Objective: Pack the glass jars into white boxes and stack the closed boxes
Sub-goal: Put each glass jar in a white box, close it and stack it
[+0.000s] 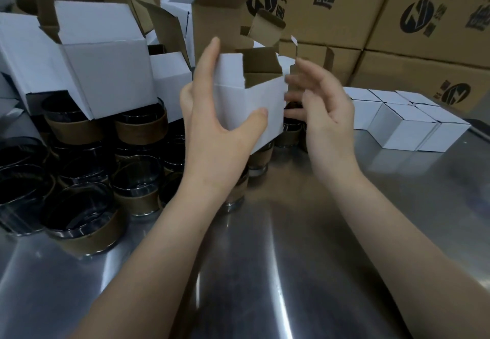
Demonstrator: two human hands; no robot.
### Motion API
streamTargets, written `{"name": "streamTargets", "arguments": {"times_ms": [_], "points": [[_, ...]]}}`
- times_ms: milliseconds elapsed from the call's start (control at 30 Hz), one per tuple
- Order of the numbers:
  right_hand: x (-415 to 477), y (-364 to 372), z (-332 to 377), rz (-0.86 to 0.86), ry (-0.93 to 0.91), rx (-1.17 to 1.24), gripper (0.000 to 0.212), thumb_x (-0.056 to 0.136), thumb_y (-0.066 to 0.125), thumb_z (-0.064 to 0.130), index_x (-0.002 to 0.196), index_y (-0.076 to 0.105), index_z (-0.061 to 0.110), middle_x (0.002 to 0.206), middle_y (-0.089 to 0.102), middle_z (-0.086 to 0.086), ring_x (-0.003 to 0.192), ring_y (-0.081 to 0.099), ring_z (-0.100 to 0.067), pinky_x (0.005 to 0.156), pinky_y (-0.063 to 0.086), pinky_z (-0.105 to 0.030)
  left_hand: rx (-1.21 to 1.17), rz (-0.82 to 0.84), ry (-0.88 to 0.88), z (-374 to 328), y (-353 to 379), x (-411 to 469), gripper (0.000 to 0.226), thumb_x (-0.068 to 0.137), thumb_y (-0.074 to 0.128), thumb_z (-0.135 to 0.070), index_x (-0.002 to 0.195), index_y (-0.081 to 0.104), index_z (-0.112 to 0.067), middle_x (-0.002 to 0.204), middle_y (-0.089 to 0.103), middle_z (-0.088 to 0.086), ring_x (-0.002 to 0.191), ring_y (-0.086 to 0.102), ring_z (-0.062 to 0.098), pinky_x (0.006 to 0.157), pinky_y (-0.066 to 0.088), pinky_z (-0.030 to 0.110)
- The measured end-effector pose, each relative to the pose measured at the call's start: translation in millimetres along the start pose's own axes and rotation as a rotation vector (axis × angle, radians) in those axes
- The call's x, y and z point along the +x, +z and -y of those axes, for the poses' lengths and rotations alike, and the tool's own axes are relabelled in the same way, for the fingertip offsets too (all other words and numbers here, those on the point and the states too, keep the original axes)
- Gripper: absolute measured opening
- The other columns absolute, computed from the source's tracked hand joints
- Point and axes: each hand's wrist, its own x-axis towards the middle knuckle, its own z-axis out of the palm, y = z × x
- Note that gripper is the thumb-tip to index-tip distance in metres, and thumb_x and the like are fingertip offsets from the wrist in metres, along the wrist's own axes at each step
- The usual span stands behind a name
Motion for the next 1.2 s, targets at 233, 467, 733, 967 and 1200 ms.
{"name": "streamTargets", "arguments": {"times_ms": [233,467,733,967,1200], "points": [[3.0,-6.9,-18.9,0.178,0.285,-0.379,0.033,0.083,0.062,0.016,0.113,0.059,0.029,0.099,0.062,0.006,0.088,0.060,-0.006,0.082,0.055,-0.029,-0.009,-0.090,-0.015,-2.5,-3.7,2.3,0.081,0.073,0.069,-0.016,0.141,0.029,-0.034,0.137,0.037,-0.005,0.128,0.042,0.014,0.105,0.044,0.039],[-9.9,8.6,-34.6,0.396,0.203,-0.458,0.054,0.077,0.078,0.033,0.125,0.052,0.028,0.108,0.058,0.019,0.102,0.057,-0.002,0.077,0.043,-0.013,-0.047,-0.087,-0.047,0.6,-6.7,7.3,0.080,0.070,0.067,-0.006,0.133,0.027,-0.034,0.137,0.038,0.008,0.125,0.048,0.025,0.093,0.054,0.037],[-1.5,3.5,-42.3,0.345,0.327,-0.418,0.077,0.071,0.084,0.032,0.138,0.050,0.018,0.124,0.058,0.004,0.114,0.055,-0.012,0.093,0.048,-0.026,0.022,-0.086,-0.106,2.6,-5.3,6.6,0.078,0.066,0.064,-0.006,0.129,0.025,-0.031,0.134,0.028,-0.005,0.125,0.040,0.015,0.096,0.052,0.036],[13.2,-17.7,-29.1,0.249,0.582,-0.127,0.061,0.077,0.082,0.026,0.131,0.057,0.011,0.114,0.065,0.000,0.103,0.066,-0.012,0.083,0.059,-0.030,0.034,-0.096,-0.133,-1.3,-4.7,6.3,0.075,0.061,0.060,-0.012,0.124,0.024,-0.031,0.133,0.025,-0.002,0.130,0.032,0.018,0.107,0.041,0.040],[20.0,-32.1,-17.6,0.223,0.562,0.163,0.016,0.087,0.072,0.026,0.099,0.073,0.015,0.097,0.074,-0.003,0.096,0.070,-0.018,0.082,0.059,-0.034,0.023,-0.068,-0.141,-2.5,-4.8,5.7,0.074,0.062,0.061,-0.013,0.123,0.024,-0.033,0.136,0.029,0.001,0.129,0.039,0.026,0.104,0.043,0.046]]}}
